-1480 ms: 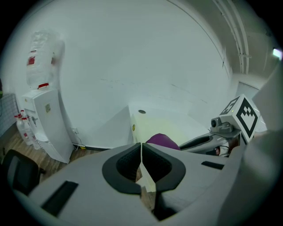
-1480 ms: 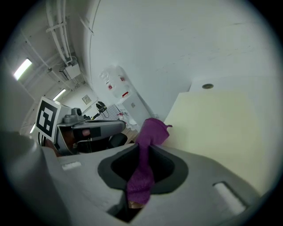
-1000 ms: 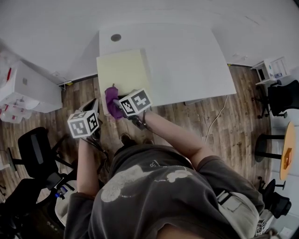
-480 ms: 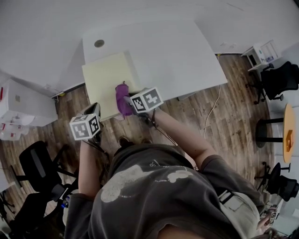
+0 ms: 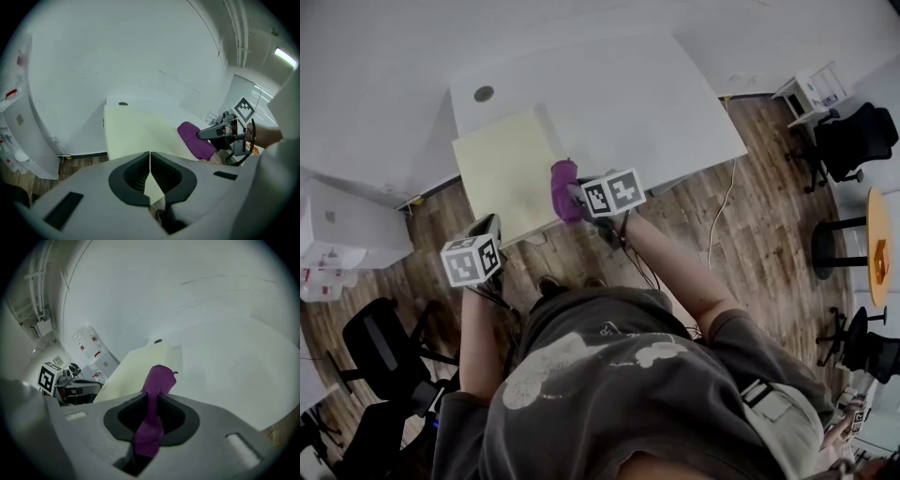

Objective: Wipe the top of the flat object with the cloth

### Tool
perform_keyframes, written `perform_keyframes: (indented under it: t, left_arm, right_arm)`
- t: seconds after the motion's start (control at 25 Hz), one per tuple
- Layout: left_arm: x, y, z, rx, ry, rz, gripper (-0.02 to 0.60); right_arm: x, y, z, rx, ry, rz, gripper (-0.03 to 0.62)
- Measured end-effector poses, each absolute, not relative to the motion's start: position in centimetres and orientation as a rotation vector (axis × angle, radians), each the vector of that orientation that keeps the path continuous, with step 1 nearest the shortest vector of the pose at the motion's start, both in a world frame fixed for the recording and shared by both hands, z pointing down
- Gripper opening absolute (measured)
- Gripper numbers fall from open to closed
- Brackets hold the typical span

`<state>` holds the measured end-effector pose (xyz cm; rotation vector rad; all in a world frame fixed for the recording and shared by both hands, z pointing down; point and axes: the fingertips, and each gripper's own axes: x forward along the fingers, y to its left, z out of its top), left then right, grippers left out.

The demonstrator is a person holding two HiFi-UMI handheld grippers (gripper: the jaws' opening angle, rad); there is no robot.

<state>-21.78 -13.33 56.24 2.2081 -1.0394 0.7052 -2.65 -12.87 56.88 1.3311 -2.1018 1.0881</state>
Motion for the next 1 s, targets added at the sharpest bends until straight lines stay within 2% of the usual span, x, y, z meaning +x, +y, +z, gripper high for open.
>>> perform_keyframes:
  t: [0.52, 0.76, 1.0]
  left_arm:
    - [-21.7, -14.7, 56.0, 2.24, -0.949, 0.631, 0.0]
    - [-22.2, -15.4, 55.1, 2.268, -0.971, 0.649, 0.0]
    - [-22.3, -16.3, 54.7, 2.216, -1.077, 0.618, 0.0]
  right_arm:
    - [1.4, -16.1, 53.6, 1.517, -2.092, 1.065, 0.067]
    - [1.1, -17.9, 51.4, 1.558, -2.15, 1.068, 0.066]
    - [-0.6, -21.0, 51.5, 1.385, -2.266, 1.042, 0.066]
